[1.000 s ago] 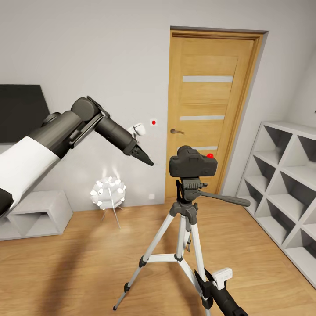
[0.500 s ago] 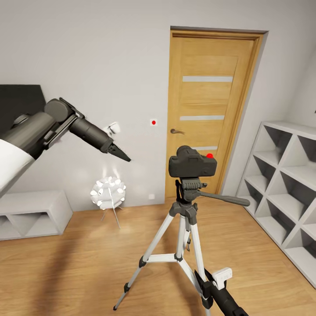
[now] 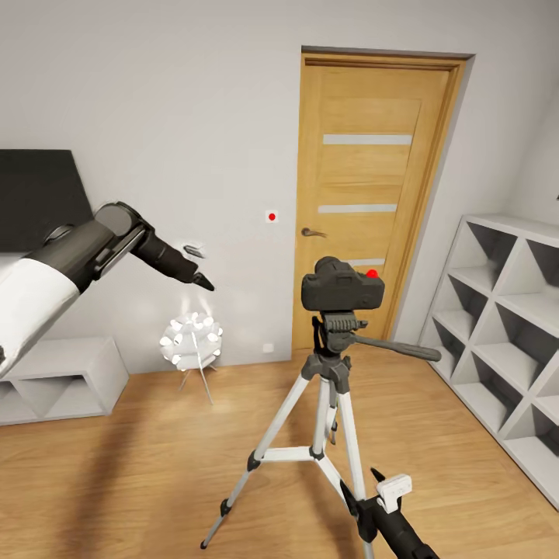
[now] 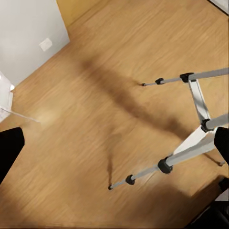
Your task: Attach the digital camera to the camera tripod in the bedroom.
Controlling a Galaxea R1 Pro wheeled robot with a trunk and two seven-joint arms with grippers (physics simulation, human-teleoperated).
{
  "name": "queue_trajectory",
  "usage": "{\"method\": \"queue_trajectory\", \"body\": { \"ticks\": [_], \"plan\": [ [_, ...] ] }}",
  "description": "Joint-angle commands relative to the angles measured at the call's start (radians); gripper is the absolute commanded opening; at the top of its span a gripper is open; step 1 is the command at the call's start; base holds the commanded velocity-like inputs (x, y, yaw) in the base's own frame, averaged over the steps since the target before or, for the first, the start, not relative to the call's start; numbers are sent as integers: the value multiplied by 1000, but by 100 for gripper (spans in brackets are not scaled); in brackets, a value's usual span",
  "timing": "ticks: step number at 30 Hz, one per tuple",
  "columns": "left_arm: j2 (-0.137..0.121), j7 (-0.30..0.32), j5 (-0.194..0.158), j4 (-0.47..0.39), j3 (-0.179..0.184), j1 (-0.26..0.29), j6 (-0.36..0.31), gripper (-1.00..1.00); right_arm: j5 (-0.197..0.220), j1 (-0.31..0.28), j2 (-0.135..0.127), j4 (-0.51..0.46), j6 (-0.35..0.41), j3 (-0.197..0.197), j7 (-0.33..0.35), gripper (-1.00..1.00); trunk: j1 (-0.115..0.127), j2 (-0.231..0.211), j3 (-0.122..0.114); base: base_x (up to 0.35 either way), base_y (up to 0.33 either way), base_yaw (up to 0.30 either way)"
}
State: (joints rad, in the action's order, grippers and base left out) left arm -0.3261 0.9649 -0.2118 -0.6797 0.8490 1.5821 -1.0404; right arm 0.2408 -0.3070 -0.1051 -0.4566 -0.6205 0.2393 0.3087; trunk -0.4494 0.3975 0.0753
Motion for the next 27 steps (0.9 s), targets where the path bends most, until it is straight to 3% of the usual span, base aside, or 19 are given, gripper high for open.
{"method": "queue_trajectory", "body": {
  "ticks": [1, 6, 12, 15, 19, 20, 23, 27],
  "plan": [
    [9, -88, -12, 3, 5, -28, -7, 100, 11, -1, -1, 1, -2, 5, 6, 100, -1, 2, 2, 0, 0, 0],
    [24, -161, -12, 33, 5, -59, -7, 100, 11, -1, -1, 1, -2, 5, 6, 100, -1, 2, 2, 0, 0, 0],
    [81, -208, -22, 164, 4, -79, -7, 100, 11, -1, -1, 1, -6, 6, 7, 100, -1, 2, 2, 0, 0, 0],
    [123, -255, -67, 283, 3, -84, 75, 100, 11, 0, -2, 2, -27, 6, 7, 100, -1, 2, 2, 0, 0, 0],
    [152, -310, -125, 386, 3, -85, 165, 100, 11, 0, -6, 12, -56, 6, 7, 100, -1, 2, 2, 0, 0, 0],
    [163, -334, -153, 433, 3, -86, 208, 100, 11, 0, -9, 22, -69, 6, 7, 100, -1, 2, 2, 0, 0, 0],
    [176, -368, -202, 528, 2, -89, 292, 100, 11, 1, -13, 62, -99, 5, 7, 100, -1, 2, 2, 0, 0, 0],
    [182, -383, -225, 590, 1, -119, 348, 100, 11, 1, -19, 153, -192, 5, 7, 100, -1, 2, 2, 0, 0, 0]
  ]
}}
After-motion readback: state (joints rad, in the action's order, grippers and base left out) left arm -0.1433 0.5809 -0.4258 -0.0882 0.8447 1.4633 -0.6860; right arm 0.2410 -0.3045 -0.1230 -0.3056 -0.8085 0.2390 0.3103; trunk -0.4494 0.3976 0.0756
